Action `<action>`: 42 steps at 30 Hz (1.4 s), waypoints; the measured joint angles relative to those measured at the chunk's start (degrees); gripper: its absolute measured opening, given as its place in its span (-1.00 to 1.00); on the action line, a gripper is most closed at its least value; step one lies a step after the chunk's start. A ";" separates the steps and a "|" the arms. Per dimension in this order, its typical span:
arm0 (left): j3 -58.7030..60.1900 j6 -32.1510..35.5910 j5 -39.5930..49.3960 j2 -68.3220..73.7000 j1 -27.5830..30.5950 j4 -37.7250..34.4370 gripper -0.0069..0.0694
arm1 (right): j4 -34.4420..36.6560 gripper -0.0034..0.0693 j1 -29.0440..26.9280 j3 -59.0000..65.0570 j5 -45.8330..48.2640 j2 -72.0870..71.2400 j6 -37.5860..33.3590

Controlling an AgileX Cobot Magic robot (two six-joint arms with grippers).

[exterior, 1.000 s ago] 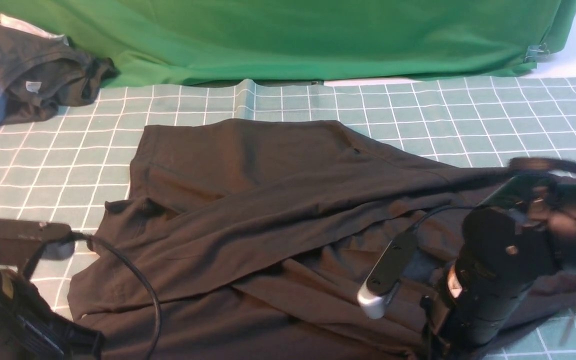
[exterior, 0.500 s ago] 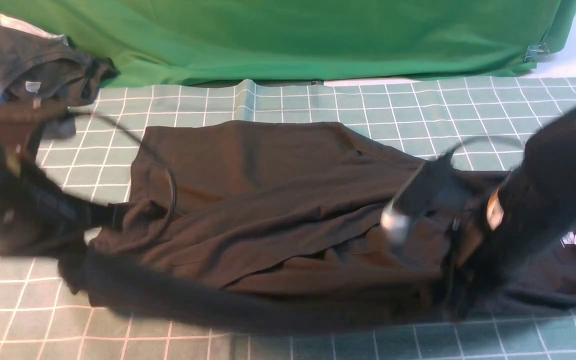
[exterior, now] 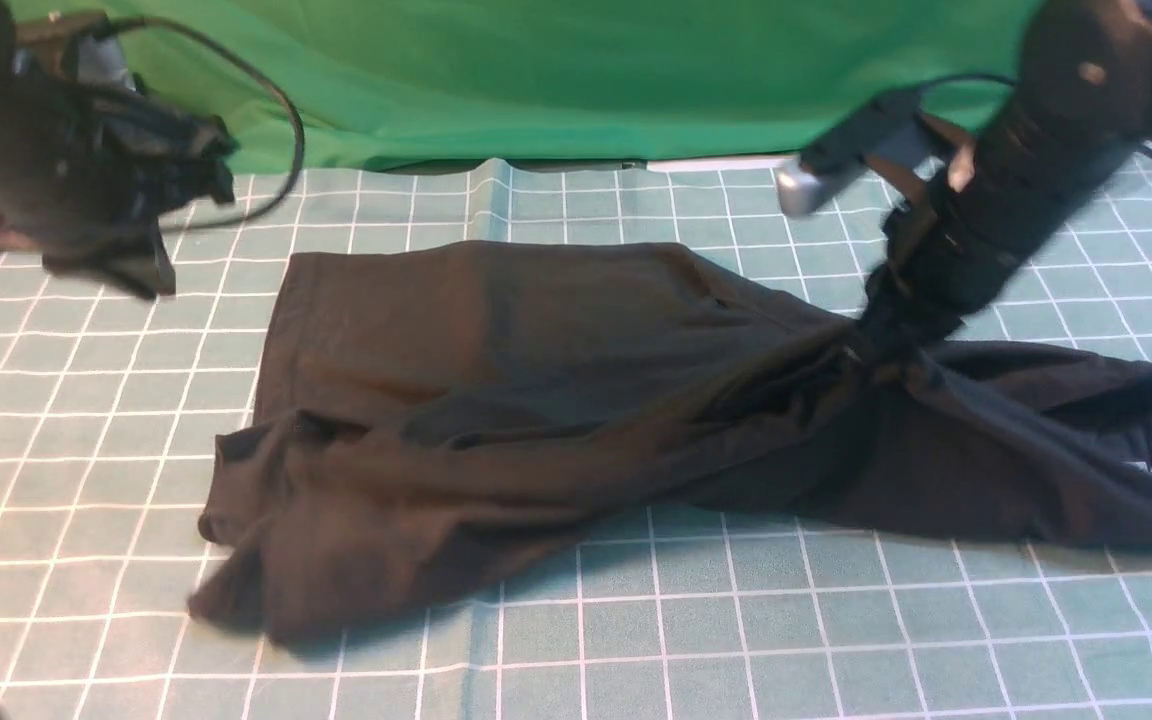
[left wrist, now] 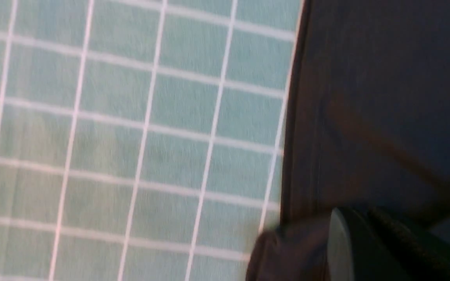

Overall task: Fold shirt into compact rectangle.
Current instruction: 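Grasp the near edge of the shirt at its hem and shoulder corners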

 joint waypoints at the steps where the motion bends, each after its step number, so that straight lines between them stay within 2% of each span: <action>1: -2.26 0.00 0.61 1.70 0.23 -0.38 -0.80 | 0.00 -0.82 -0.09 -1.76 0.56 1.49 0.42; 7: -7.96 3.62 7.68 5.56 0.31 -3.30 -0.80 | 0.00 -0.82 -0.38 -8.63 7.12 7.45 1.41; 13: 3.64 5.05 8.45 -2.15 -1.21 -6.77 -0.80 | 0.12 -0.82 -0.38 -9.21 12.41 7.92 1.49; 19: 19.19 8.78 5.85 -8.00 -8.48 -6.76 -0.78 | 2.28 -0.82 -0.38 -9.21 13.31 7.92 1.60; 21: 21.05 8.54 4.22 -8.08 -10.11 -6.14 -0.75 | 3.49 -0.82 -0.38 -9.21 13.31 7.92 1.42; 23: 24.35 4.02 1.31 -8.02 -12.21 -3.55 -0.63 | 5.19 -0.82 -0.38 -9.21 13.33 7.92 1.16; 26: 25.44 -3.14 -0.27 -8.02 -12.56 -1.70 -0.32 | 5.98 -0.82 -0.38 -9.21 13.38 7.92 0.99; 27: 25.42 -3.14 -0.36 -8.02 -12.56 -1.69 -0.30 | 6.05 -0.82 -0.38 -9.21 13.38 7.92 0.99; 28: 25.45 -6.67 -1.56 -8.02 -12.56 -1.69 -0.09 | 6.23 -0.82 -0.38 -9.21 13.33 7.92 0.99; 30: 25.45 -8.69 -3.02 -8.02 -12.56 -2.31 0.08 | 6.51 -0.82 -0.38 -9.21 13.33 7.92 0.99; 31: 25.45 -10.25 -5.09 -8.02 -12.56 -2.79 0.25 | 6.73 -0.82 -0.38 -9.21 13.33 7.92 0.99; 33: 25.45 -14.19 -8.22 -8.02 -12.56 -3.13 0.46 | 6.80 -0.82 -0.38 -9.21 13.27 7.92 0.99; 34: 25.45 -14.66 -8.22 -8.02 -12.56 -3.14 0.46 | 6.86 -0.82 -0.38 -9.21 13.27 7.92 0.99; 35: 25.45 -18.13 -9.54 -7.69 -12.56 -3.18 0.61 | 6.93 -0.82 -0.38 -9.21 13.27 7.92 0.99; 38: 25.45 -20.92 -8.76 -6.43 -12.56 -3.18 0.73 | 6.93 -0.82 -0.38 -9.21 13.27 7.92 0.99; 42: 25.45 -23.80 -8.66 -3.44 -12.56 -3.00 0.75 | 6.99 -0.82 -0.38 -9.21 13.27 7.92 0.99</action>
